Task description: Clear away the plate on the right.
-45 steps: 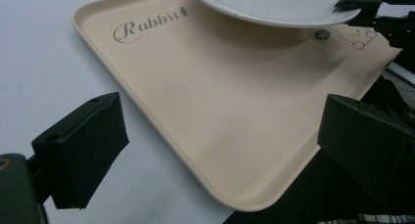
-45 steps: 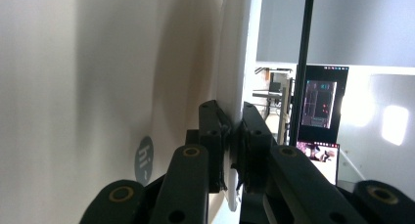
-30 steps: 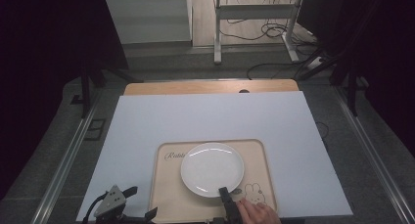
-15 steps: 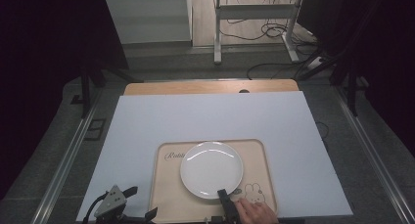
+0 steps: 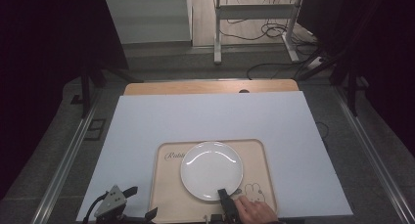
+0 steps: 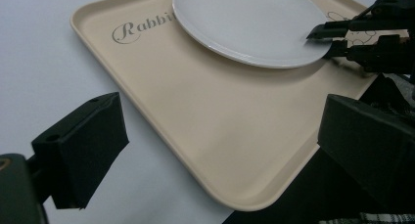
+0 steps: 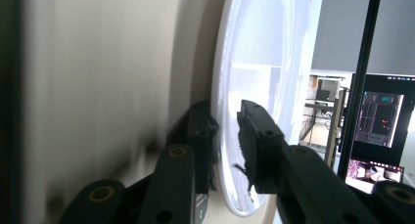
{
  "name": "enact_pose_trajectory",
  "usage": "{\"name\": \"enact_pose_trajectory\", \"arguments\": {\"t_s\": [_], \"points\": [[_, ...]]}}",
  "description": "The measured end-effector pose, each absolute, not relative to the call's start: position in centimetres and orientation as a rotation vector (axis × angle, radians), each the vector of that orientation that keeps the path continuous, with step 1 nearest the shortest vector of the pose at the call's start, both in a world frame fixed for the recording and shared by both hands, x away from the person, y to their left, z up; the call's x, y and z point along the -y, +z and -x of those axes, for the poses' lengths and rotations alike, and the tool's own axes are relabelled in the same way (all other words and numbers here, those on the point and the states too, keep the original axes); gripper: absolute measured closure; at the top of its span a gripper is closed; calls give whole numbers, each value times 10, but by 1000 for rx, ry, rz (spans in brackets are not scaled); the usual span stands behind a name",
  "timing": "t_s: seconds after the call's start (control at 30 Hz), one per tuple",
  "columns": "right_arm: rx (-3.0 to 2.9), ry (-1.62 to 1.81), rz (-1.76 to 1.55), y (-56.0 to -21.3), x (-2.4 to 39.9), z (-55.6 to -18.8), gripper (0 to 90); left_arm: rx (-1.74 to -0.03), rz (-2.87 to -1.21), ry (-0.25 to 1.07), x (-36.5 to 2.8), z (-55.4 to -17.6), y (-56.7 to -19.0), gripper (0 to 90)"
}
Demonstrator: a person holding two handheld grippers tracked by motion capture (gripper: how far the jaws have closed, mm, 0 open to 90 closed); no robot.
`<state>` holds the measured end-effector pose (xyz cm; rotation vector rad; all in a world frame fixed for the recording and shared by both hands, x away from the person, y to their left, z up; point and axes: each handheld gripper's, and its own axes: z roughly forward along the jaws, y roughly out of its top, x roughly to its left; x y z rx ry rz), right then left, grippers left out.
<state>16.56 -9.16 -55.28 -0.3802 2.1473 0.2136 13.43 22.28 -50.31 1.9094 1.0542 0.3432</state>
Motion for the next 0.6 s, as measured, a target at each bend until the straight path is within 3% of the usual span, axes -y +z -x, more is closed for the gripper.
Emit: {"name": "enact_pose_trajectory", "arguments": {"t_s": [0.17, 0.6], "points": [[-2140, 213, 379, -550, 92, -167, 639, -1054, -1909, 343, -223, -134, -503, 41], [-2150, 205, 376, -544, 95, -168, 512, -1055, -1910, 341, -223, -134, -503, 41]]}}
